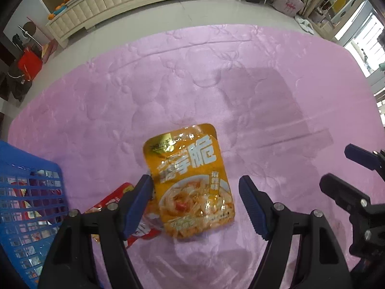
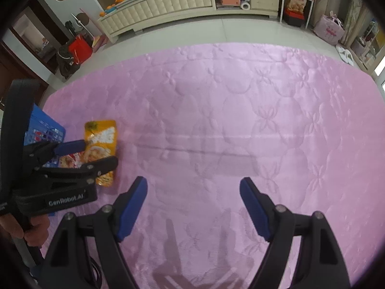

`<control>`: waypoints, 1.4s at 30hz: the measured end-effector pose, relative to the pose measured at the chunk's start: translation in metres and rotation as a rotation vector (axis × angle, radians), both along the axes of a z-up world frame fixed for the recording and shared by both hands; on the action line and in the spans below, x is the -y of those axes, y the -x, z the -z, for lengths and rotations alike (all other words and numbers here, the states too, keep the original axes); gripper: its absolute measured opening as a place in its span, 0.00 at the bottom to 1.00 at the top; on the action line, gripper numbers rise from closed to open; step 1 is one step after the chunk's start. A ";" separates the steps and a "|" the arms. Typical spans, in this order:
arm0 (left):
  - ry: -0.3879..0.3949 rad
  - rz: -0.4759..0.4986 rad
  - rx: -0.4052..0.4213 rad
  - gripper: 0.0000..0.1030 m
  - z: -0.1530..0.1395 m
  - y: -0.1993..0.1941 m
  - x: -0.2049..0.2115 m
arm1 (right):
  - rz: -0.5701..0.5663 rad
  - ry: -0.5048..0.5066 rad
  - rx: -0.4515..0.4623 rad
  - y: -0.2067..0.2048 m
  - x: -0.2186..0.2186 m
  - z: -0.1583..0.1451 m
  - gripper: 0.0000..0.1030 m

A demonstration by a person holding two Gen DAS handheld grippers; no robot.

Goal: Organize snacks
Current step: 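Close the left tool on the yellow pouch, then carry the yellow pouch over the blue basket with the left tool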

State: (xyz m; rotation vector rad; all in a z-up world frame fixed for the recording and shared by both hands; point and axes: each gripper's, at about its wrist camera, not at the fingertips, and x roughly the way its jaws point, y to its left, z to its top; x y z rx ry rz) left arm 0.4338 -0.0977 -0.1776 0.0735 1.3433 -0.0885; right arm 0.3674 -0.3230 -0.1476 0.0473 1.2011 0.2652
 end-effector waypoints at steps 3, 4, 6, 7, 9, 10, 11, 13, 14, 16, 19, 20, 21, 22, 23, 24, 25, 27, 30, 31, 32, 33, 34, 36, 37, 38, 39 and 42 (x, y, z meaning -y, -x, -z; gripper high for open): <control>-0.023 0.029 0.010 0.70 -0.001 0.002 0.009 | 0.009 0.002 -0.005 0.001 0.006 0.004 0.80; -0.032 0.037 0.007 0.70 0.001 0.002 0.012 | 0.012 -0.002 -0.007 0.002 0.007 0.005 0.80; -0.037 0.051 0.002 0.70 0.001 0.004 0.018 | 0.017 -0.006 -0.012 0.005 0.011 0.007 0.80; -0.048 0.060 0.002 0.68 0.000 0.005 0.025 | 0.019 -0.009 -0.014 0.006 0.012 0.007 0.80; -0.108 0.079 0.013 0.58 0.002 0.008 0.033 | 0.022 -0.017 -0.016 0.010 0.015 0.007 0.80; -0.144 0.086 0.020 0.51 0.002 0.010 0.037 | 0.021 -0.019 -0.017 0.012 0.015 0.007 0.80; -0.154 0.089 0.023 0.44 0.001 0.011 0.039 | 0.019 -0.020 -0.016 0.015 0.016 0.007 0.80; -0.118 0.094 0.029 0.34 -0.004 0.014 0.043 | 0.015 -0.023 -0.020 0.018 0.018 0.007 0.80; -0.103 0.102 0.030 0.28 -0.006 0.015 0.044 | 0.016 -0.023 -0.022 0.021 0.019 0.008 0.80; -0.113 0.117 0.042 0.23 -0.010 0.017 0.047 | 0.020 -0.027 -0.025 0.024 0.023 0.008 0.80; -0.110 0.122 0.039 0.08 -0.013 0.023 0.043 | 0.025 -0.039 -0.031 0.030 0.025 0.007 0.80; -0.100 0.121 0.041 0.06 -0.014 0.025 0.042 | 0.025 -0.037 -0.031 0.032 0.026 0.006 0.80; -0.092 0.121 0.045 0.05 -0.017 0.028 0.040 | 0.024 -0.037 -0.030 0.034 0.026 0.005 0.80; -0.081 0.121 0.054 0.04 -0.019 0.032 0.039 | 0.022 -0.037 -0.029 0.034 0.025 0.003 0.80; -0.068 0.124 0.061 0.03 -0.022 0.035 0.039 | 0.020 -0.036 -0.029 0.036 0.026 0.002 0.80; -0.057 0.134 0.073 0.03 -0.027 0.039 0.040 | 0.007 -0.036 -0.026 0.039 0.026 0.001 0.80; -0.049 0.145 0.086 0.02 -0.032 0.044 0.042 | 0.005 -0.037 -0.024 0.041 0.026 -0.001 0.80; -0.032 0.165 0.109 0.01 -0.042 0.052 0.048 | 0.006 -0.031 -0.021 0.044 0.025 -0.005 0.80; -0.009 0.183 0.137 0.01 -0.058 0.062 0.050 | 0.008 -0.040 -0.017 0.045 0.015 -0.012 0.80; -0.004 0.185 0.147 0.01 -0.064 0.065 0.053 | 0.005 -0.040 -0.017 0.046 0.012 -0.015 0.80; 0.006 0.188 0.156 0.01 -0.071 0.069 0.051 | 0.000 -0.037 -0.015 0.047 0.009 -0.018 0.80; 0.012 0.187 0.166 0.01 -0.076 0.073 0.048 | -0.006 -0.034 -0.012 0.048 0.003 -0.022 0.80; 0.015 0.183 0.173 0.01 -0.081 0.073 0.044 | -0.010 -0.034 -0.010 0.047 -0.001 -0.026 0.80; 0.023 0.171 0.187 0.01 -0.091 0.076 0.032 | -0.016 -0.041 -0.005 0.047 -0.010 -0.034 0.80; 0.026 0.162 0.195 0.01 -0.097 0.079 0.025 | -0.020 -0.041 -0.002 0.047 -0.015 -0.038 0.80; 0.027 0.154 0.202 0.01 -0.103 0.084 0.021 | -0.025 -0.039 0.000 0.047 -0.018 -0.041 0.80; 0.028 0.146 0.209 0.01 -0.107 0.087 0.015 | -0.034 -0.037 0.002 0.046 -0.024 -0.044 0.80; 0.030 0.118 0.234 0.01 -0.115 0.090 -0.014 | -0.054 -0.033 0.005 0.043 -0.042 -0.051 0.80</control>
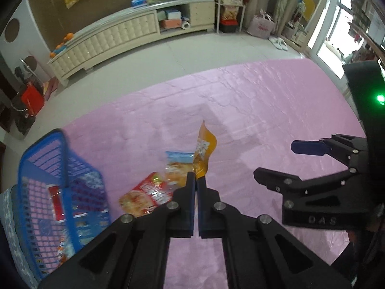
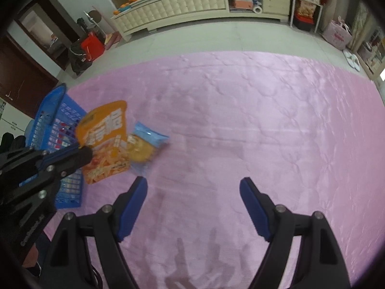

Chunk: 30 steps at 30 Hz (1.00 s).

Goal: Organize snacks
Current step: 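Carry the yellow pouch over the blue basket with the left tool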

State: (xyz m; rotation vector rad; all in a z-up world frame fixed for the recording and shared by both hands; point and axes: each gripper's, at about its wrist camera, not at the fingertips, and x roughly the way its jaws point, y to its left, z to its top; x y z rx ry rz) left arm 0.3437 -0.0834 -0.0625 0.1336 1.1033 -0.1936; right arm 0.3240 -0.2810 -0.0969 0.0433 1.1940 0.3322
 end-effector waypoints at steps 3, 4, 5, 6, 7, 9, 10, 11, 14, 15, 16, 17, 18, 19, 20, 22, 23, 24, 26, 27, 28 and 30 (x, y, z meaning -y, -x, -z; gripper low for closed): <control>0.013 -0.033 0.028 0.01 -0.016 0.006 -0.023 | -0.013 -0.012 -0.016 -0.005 -0.018 -0.003 0.80; 0.013 -0.044 0.040 0.01 -0.019 0.006 -0.031 | -0.019 -0.015 -0.025 -0.007 -0.025 -0.002 0.80; 0.015 -0.056 0.053 0.01 -0.024 0.008 -0.038 | -0.022 -0.011 -0.038 -0.012 -0.033 0.000 0.80; 0.020 -0.075 0.070 0.01 -0.033 0.011 -0.050 | -0.023 -0.004 -0.047 -0.015 -0.037 0.001 0.80; 0.023 -0.085 0.081 0.01 -0.037 0.012 -0.058 | -0.025 0.007 -0.054 -0.019 -0.044 0.004 0.80; 0.035 -0.114 0.112 0.01 -0.053 0.019 -0.077 | -0.018 0.030 -0.067 -0.024 -0.055 0.008 0.80; 0.043 -0.129 0.124 0.01 -0.059 0.023 -0.089 | -0.016 0.038 -0.068 -0.025 -0.061 0.009 0.80; 0.048 -0.144 0.135 0.01 -0.067 0.028 -0.101 | -0.014 0.045 -0.070 -0.027 -0.066 0.009 0.80; 0.030 -0.176 0.166 0.01 -0.073 0.035 -0.128 | -0.003 0.059 -0.097 -0.033 -0.079 0.017 0.80; 0.034 -0.197 0.161 0.01 -0.073 0.037 -0.139 | 0.005 0.065 -0.110 -0.036 -0.083 0.021 0.80; 0.041 -0.221 0.154 0.01 -0.071 0.039 -0.150 | 0.011 0.059 -0.120 -0.038 -0.087 0.024 0.80; 0.048 -0.232 0.143 0.01 -0.069 0.041 -0.157 | 0.019 0.057 -0.126 -0.040 -0.092 0.025 0.80; 0.063 -0.243 0.131 0.01 -0.066 0.044 -0.164 | 0.027 0.060 -0.129 -0.041 -0.098 0.026 0.80; 0.071 -0.249 0.120 0.01 -0.062 0.046 -0.171 | 0.030 0.062 -0.131 -0.043 -0.101 0.028 0.80; 0.069 -0.254 0.111 0.01 -0.057 0.049 -0.176 | 0.031 0.064 -0.134 -0.043 -0.108 0.031 0.80; 0.075 -0.278 0.076 0.01 -0.040 0.049 -0.188 | 0.038 0.079 -0.140 -0.049 -0.118 0.036 0.80; 0.084 -0.286 0.061 0.01 -0.035 0.048 -0.190 | 0.041 0.083 -0.144 -0.051 -0.122 0.039 0.80; 0.096 -0.294 0.048 0.01 -0.028 0.048 -0.197 | 0.044 0.086 -0.148 -0.053 -0.125 0.042 0.80; 0.107 -0.300 0.031 0.01 -0.016 0.044 -0.206 | 0.047 0.100 -0.149 -0.056 -0.131 0.047 0.80; 0.103 -0.303 0.024 0.01 -0.010 0.041 -0.208 | 0.046 0.104 -0.149 -0.057 -0.130 0.047 0.80; 0.102 -0.305 0.014 0.01 -0.006 0.038 -0.211 | 0.045 0.110 -0.150 -0.059 -0.131 0.049 0.80; 0.118 -0.312 -0.011 0.01 0.004 0.032 -0.215 | 0.051 0.137 -0.155 -0.062 -0.135 0.055 0.80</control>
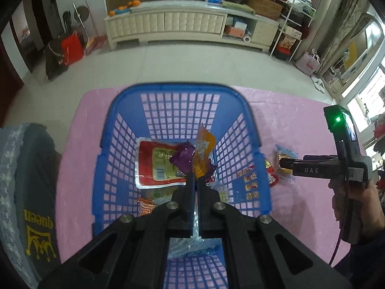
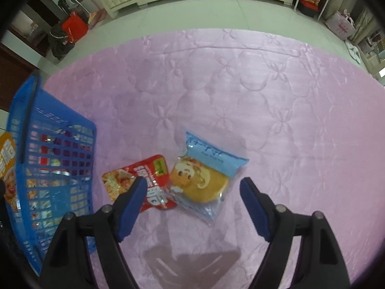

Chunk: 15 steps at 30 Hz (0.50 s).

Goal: Organize snacks
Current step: 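Carry the yellow pouch over the blue basket with the left tool, then open the left tool to drop the yellow pouch while the right tool grasps the bread pack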

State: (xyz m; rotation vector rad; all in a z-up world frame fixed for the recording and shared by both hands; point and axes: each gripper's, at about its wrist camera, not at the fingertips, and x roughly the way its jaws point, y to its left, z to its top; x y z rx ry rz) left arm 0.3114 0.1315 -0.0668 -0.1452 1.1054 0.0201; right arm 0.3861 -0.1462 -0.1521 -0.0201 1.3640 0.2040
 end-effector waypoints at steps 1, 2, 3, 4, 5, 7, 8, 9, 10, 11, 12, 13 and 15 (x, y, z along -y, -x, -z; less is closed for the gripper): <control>0.004 -0.005 -0.018 0.01 0.006 -0.004 -0.001 | 0.009 0.008 -0.003 -0.002 -0.001 0.003 0.80; 0.008 -0.002 -0.027 0.01 0.010 -0.007 -0.001 | 0.016 -0.003 -0.012 -0.004 -0.001 0.007 0.80; 0.011 0.004 -0.030 0.01 0.013 -0.009 0.000 | 0.020 -0.014 -0.021 -0.006 0.000 0.010 0.80; 0.013 0.012 -0.034 0.01 0.017 -0.011 0.001 | 0.024 -0.017 -0.034 -0.008 0.000 0.014 0.80; 0.011 0.016 -0.037 0.01 0.021 -0.014 0.002 | 0.025 -0.015 -0.039 -0.010 0.000 0.016 0.80; 0.019 0.029 -0.044 0.01 0.027 -0.019 0.000 | 0.023 0.010 -0.032 -0.014 -0.001 0.020 0.80; 0.024 0.033 -0.047 0.01 0.031 -0.022 0.001 | 0.023 0.026 -0.024 -0.016 -0.003 0.021 0.80; 0.032 0.034 -0.053 0.01 0.034 -0.026 0.002 | 0.028 0.044 -0.015 -0.018 -0.006 0.023 0.80; 0.042 0.037 -0.057 0.01 0.035 -0.027 0.002 | 0.031 0.048 -0.012 -0.020 -0.006 0.025 0.80; 0.052 0.041 -0.062 0.01 0.038 -0.030 0.002 | 0.033 0.044 -0.018 -0.022 -0.007 0.027 0.80; 0.052 0.042 -0.064 0.01 0.041 -0.031 0.000 | 0.034 0.040 -0.024 -0.023 -0.009 0.028 0.80; 0.047 0.046 -0.064 0.01 0.043 -0.033 0.001 | 0.037 0.036 -0.031 -0.024 -0.009 0.030 0.80; 0.039 0.053 -0.063 0.02 0.045 -0.036 0.004 | 0.039 0.029 -0.034 -0.025 -0.011 0.032 0.80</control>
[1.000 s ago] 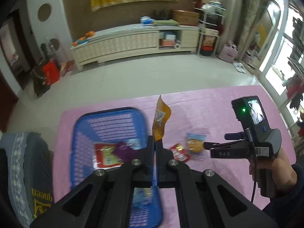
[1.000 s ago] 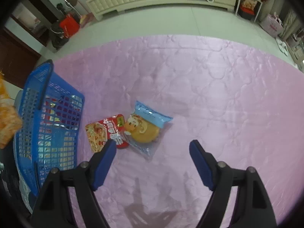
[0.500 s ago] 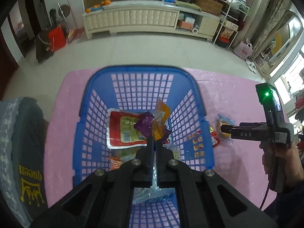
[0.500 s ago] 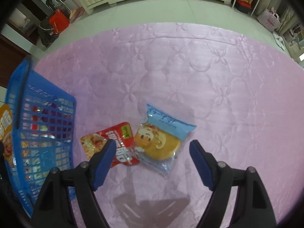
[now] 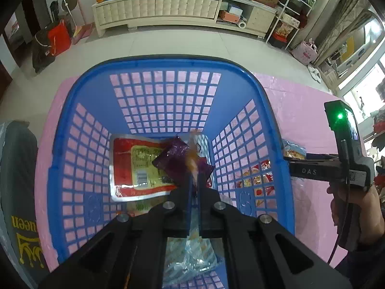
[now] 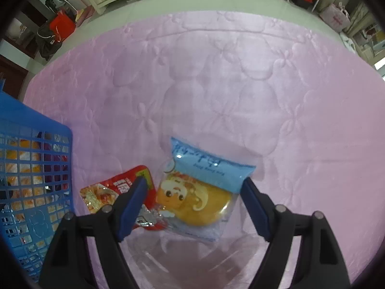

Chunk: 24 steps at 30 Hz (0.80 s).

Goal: Organize snacks
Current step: 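Open the left tool to drop the yellow pouch while the right tool grasps the bread pack, then carry the bread pack over the blue basket with the right tool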

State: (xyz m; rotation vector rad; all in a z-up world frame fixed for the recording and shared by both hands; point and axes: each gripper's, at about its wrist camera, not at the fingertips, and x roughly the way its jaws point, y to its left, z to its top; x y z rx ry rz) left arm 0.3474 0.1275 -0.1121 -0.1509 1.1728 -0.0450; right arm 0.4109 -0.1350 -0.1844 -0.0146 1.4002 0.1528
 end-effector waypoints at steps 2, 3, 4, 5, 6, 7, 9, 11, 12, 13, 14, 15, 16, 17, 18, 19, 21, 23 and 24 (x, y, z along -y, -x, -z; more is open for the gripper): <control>0.012 0.026 -0.012 0.02 0.004 -0.002 0.003 | -0.006 0.010 0.011 0.001 -0.003 0.002 0.80; 0.012 0.039 -0.022 0.02 0.004 0.000 0.006 | -0.015 0.014 0.017 0.001 -0.004 0.001 0.80; 0.001 0.046 -0.026 0.09 0.005 0.002 0.009 | -0.026 0.022 0.023 0.006 -0.007 0.001 0.80; -0.002 0.050 -0.023 0.17 0.003 0.005 0.010 | -0.043 0.039 0.030 0.009 -0.010 0.002 0.79; 0.004 0.056 -0.016 0.21 0.002 0.008 0.011 | -0.061 0.058 0.041 0.013 -0.013 0.002 0.75; 0.010 0.061 -0.010 0.26 0.001 0.011 0.012 | -0.077 0.063 0.052 0.015 -0.015 0.002 0.70; 0.014 0.065 -0.005 0.35 -0.001 0.015 0.014 | -0.088 0.047 0.061 0.019 -0.016 0.001 0.65; 0.002 0.063 -0.004 0.38 -0.003 0.021 0.013 | -0.085 0.007 0.054 0.024 -0.013 -0.001 0.57; -0.002 0.057 -0.002 0.38 -0.004 0.022 0.015 | -0.085 -0.011 0.055 0.027 -0.010 -0.003 0.57; -0.002 0.051 0.003 0.39 -0.007 0.025 0.014 | -0.086 -0.023 0.057 0.031 -0.006 -0.005 0.57; 0.001 0.047 0.011 0.40 -0.012 0.028 0.013 | -0.089 -0.032 0.066 0.036 -0.004 -0.008 0.57; 0.002 0.046 0.018 0.42 -0.016 0.032 0.013 | -0.093 -0.033 0.071 0.039 -0.003 -0.011 0.57; -0.002 0.046 0.028 0.44 -0.021 0.036 0.013 | -0.101 -0.032 0.081 0.044 -0.002 -0.015 0.57; -0.008 0.048 0.036 0.45 -0.025 0.039 0.014 | -0.108 -0.037 0.093 0.049 -0.001 -0.020 0.57; -0.016 0.052 0.046 0.45 -0.031 0.045 0.016 | -0.110 -0.043 0.099 0.052 0.001 -0.024 0.57; -0.021 0.052 0.054 0.46 -0.034 0.049 0.016 | -0.110 -0.050 0.105 0.055 0.003 -0.028 0.57; -0.017 0.049 0.078 0.47 -0.045 0.059 0.014 | -0.118 -0.068 0.121 0.064 0.003 -0.041 0.57; 0.014 0.040 0.102 0.53 -0.054 0.070 0.011 | -0.132 -0.073 0.144 0.074 0.000 -0.055 0.57; 0.025 0.034 0.112 0.54 -0.057 0.073 0.012 | -0.141 -0.078 0.157 0.079 -0.002 -0.063 0.57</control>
